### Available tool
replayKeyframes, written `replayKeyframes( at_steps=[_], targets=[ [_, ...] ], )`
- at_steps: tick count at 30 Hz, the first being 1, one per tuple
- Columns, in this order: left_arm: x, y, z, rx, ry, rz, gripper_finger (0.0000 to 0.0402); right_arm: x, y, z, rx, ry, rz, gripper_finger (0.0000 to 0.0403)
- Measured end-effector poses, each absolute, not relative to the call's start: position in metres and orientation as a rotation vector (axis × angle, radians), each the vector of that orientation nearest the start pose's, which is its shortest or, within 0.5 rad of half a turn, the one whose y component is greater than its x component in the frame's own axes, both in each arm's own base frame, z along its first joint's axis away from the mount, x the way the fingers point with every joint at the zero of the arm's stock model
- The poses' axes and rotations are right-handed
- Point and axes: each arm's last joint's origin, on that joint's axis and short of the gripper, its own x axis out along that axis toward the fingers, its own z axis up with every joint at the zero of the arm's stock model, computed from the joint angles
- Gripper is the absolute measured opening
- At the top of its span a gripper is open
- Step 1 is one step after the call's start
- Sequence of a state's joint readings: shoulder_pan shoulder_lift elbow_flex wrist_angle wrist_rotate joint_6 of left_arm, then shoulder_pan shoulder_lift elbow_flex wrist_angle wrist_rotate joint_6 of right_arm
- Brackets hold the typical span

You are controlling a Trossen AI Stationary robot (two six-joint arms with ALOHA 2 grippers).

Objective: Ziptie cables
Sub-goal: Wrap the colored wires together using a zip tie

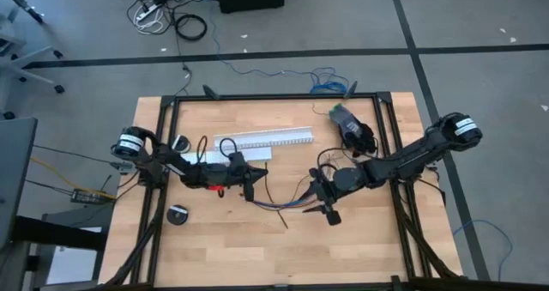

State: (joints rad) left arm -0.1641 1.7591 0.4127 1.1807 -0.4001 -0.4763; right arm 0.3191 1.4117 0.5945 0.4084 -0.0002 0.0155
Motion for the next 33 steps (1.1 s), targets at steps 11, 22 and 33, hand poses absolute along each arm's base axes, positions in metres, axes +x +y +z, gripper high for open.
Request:
replayKeyframes(
  at_steps=[11,22,33],
  targets=[
    [0.288,-0.048,0.086,-0.422,0.185,0.282,0.0000,0.273,0.120,0.133,-0.176,0.504,0.326,0.0167],
    [0.286,-0.052,0.084,-0.491,0.130,0.379,0.0000,0.282,0.164,0.121,-0.327,0.447,0.342,0.0150],
    [0.277,-0.079,0.086,-0.527,0.039,0.526,0.0000,0.305,0.173,0.111,-0.384,0.450,0.286,0.0155]
  ],
)
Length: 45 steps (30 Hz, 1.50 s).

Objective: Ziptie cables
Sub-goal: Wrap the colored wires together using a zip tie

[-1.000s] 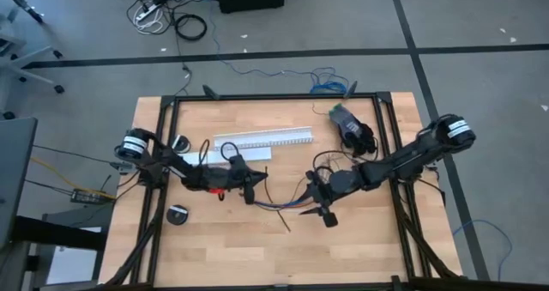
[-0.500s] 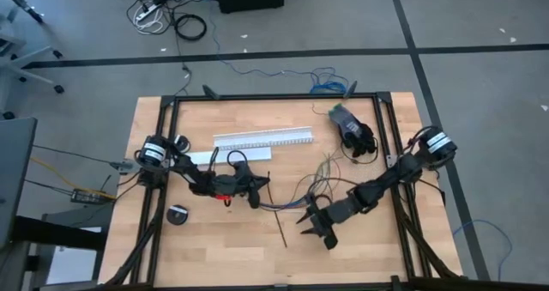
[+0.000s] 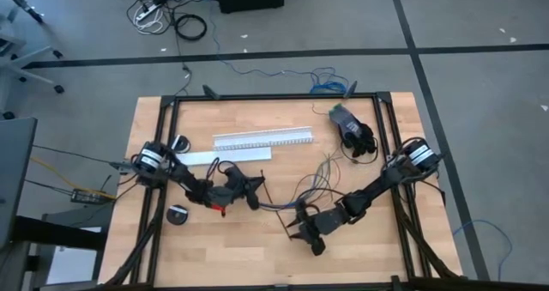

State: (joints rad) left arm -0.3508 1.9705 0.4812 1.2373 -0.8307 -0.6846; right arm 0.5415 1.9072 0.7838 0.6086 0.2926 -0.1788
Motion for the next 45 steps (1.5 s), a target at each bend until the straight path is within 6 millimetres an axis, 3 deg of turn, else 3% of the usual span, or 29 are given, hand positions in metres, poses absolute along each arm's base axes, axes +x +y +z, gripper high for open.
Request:
replayKeyframes(
  at_steps=[6,45],
  targets=[
    [0.275,-0.079,0.086,-0.526,0.002,0.599,0.0000,0.302,0.176,0.110,-0.392,0.467,0.297,0.0154],
    [0.279,-0.091,0.088,-0.505,0.026,0.572,0.0000,0.292,0.184,0.101,-0.310,0.563,0.297,0.0154]
  ],
)
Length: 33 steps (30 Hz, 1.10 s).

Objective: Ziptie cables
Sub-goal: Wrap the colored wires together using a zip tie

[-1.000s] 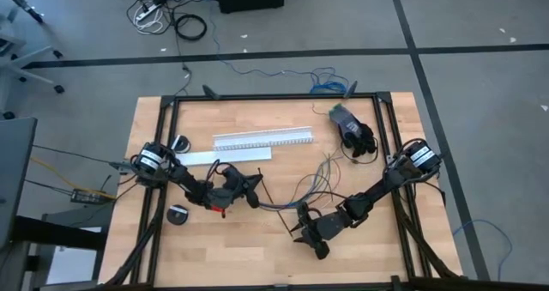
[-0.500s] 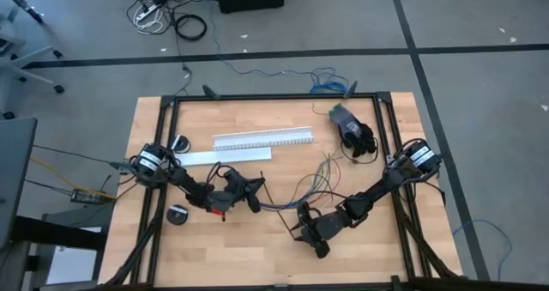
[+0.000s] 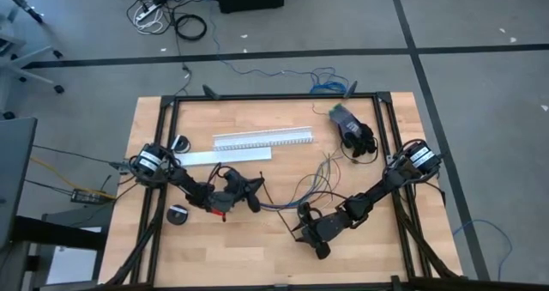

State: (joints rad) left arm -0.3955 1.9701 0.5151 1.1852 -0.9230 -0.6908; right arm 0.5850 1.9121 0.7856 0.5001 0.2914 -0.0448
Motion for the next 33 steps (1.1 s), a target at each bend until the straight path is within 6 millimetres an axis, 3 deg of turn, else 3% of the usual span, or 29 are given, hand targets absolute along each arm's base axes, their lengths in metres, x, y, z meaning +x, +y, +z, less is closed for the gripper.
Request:
replayKeyframes(
  at_steps=[6,20,33],
  targets=[
    [0.278,-0.093,0.088,-0.506,0.027,0.568,0.0000,0.290,0.192,0.104,-0.299,0.517,0.315,0.0155],
    [0.278,-0.093,0.087,-0.506,0.028,0.565,0.0000,0.293,0.180,0.101,-0.346,0.560,0.218,0.0147],
    [0.278,-0.093,0.087,-0.504,0.037,0.550,0.0000,0.301,0.172,0.104,-0.330,0.518,0.144,0.0070]
  ],
)
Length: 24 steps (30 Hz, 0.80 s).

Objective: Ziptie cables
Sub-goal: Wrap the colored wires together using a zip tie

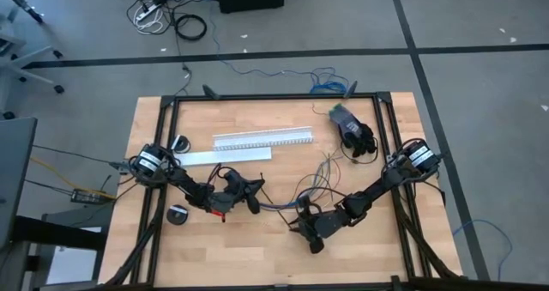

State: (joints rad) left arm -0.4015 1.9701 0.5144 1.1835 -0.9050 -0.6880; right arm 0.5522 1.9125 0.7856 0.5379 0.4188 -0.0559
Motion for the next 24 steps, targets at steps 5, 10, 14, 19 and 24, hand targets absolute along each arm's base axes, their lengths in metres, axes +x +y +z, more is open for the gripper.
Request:
replayKeyframes(
  at_steps=[5,10,14,19,24],
  targets=[
    [0.279,-0.094,0.087,-0.503,0.043,0.541,0.0000,0.302,0.170,0.105,-0.336,0.510,0.129,0.0015],
    [0.279,-0.094,0.087,-0.504,0.046,0.535,0.0000,0.304,0.167,0.105,-0.314,0.513,0.115,0.0005],
    [0.279,-0.094,0.087,-0.504,0.050,0.527,0.0000,0.305,0.165,0.105,-0.310,0.512,0.112,0.0002],
    [0.279,-0.095,0.087,-0.509,0.069,0.484,0.0000,0.307,0.160,0.116,-0.292,0.486,0.100,0.0001],
    [0.280,-0.097,0.086,-0.499,0.099,0.422,0.0000,0.306,0.155,0.148,-0.294,0.405,0.096,0.0001]
  ],
)
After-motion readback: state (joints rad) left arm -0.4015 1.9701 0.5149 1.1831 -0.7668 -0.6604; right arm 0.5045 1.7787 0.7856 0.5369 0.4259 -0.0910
